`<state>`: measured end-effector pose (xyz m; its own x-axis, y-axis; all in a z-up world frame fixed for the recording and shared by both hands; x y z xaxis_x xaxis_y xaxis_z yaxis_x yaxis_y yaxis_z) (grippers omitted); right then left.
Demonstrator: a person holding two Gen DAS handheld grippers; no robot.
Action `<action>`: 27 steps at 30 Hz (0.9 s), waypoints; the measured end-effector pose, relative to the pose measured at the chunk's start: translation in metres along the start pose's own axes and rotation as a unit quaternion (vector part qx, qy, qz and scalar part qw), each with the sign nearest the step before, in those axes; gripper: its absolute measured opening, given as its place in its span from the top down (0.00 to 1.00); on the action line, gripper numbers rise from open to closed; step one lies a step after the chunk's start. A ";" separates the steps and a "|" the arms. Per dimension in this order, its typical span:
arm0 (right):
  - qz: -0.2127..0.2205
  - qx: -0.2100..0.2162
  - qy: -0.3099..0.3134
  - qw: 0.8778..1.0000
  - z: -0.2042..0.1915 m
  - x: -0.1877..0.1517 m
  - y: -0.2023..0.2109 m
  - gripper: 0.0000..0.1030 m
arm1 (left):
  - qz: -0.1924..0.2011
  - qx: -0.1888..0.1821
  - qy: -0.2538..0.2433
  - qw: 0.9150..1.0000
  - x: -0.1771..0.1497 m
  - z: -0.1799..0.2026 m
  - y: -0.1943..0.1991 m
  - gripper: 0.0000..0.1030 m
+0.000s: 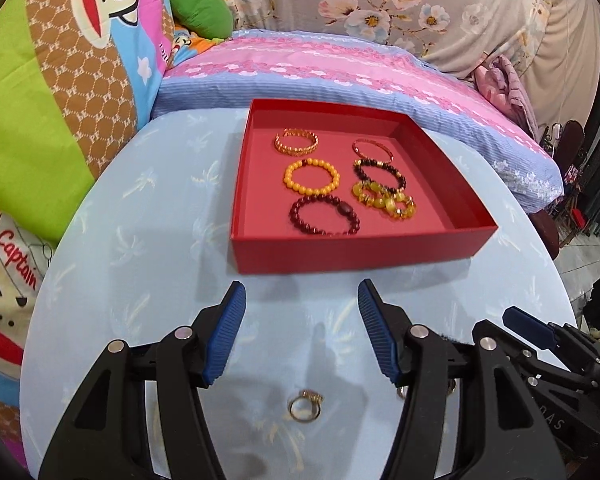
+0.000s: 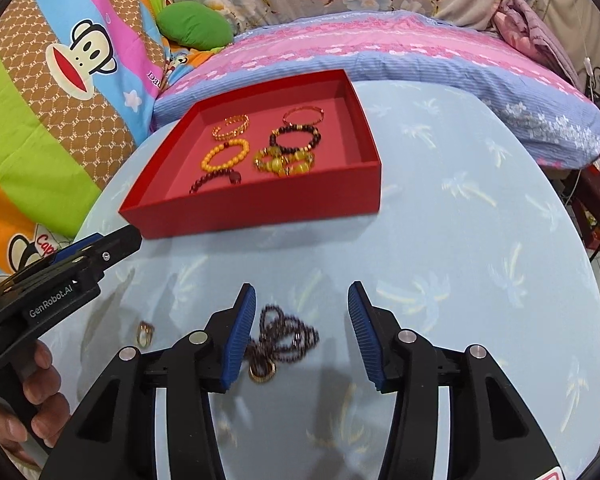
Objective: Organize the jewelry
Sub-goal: 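Move right tool to the purple beaded tassel piece while left tool approaches the gold ring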
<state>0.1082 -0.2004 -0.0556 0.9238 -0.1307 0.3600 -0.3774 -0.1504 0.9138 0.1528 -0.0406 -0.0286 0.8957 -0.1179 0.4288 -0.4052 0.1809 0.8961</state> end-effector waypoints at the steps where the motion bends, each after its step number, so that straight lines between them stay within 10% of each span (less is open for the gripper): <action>1: -0.001 0.000 -0.001 1.000 0.001 -0.005 0.000 0.54 | -0.002 0.001 0.001 1.000 -0.004 -0.001 0.000 0.46; 27: 0.006 0.011 -0.005 1.000 -0.009 -0.053 -0.008 0.54 | -0.009 -0.021 0.009 1.000 -0.082 -0.011 -0.012 0.46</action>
<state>0.0631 -0.1836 -0.0803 0.9182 -0.1427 0.3694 -0.3905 -0.1707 0.9047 0.0864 -0.0226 -0.0762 0.9062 -0.1037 0.4100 -0.3813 0.2190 0.8981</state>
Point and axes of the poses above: each gripper's, at about its wrist camera, not at the fingertips, and y roughly against the way its jaws point, z to its right, x to its top, the point moved 9 cm from there along -y, roughly the way its jaws point, and after that the axes turned 15 degrees about -z, right-handed, at the moved point
